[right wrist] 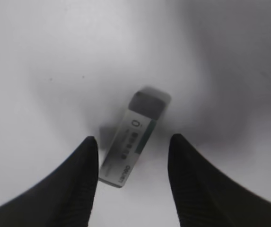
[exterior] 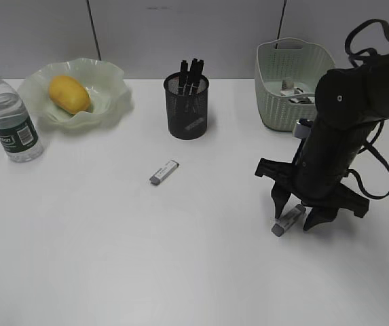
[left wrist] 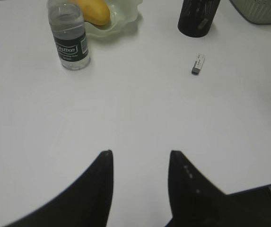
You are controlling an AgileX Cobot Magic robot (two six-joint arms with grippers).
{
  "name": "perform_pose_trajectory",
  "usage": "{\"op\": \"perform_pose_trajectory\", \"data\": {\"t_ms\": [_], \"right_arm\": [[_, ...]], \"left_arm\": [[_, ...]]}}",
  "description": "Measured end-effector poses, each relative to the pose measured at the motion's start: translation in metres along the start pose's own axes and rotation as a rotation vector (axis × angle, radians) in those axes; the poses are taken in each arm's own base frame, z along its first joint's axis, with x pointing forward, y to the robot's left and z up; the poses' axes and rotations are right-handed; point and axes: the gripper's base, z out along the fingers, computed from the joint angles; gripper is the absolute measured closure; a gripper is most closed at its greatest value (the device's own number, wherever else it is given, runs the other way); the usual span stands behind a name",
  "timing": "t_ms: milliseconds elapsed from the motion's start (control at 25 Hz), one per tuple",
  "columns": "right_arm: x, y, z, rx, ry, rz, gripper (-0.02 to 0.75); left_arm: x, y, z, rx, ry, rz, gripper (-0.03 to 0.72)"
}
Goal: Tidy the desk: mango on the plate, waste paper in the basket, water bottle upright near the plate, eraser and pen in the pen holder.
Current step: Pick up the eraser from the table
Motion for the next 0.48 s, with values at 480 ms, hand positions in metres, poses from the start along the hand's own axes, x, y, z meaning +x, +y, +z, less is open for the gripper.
{"op": "perform_pose_trajectory", "data": {"t_ms": [480], "right_arm": [[-0.0027,0.003,0.0011,-0.019,-0.018,0.001,0.49]], "left_arm": [[0.0001,0.0,-0.0003,0.0,-0.002,0.0,0.39]]}}
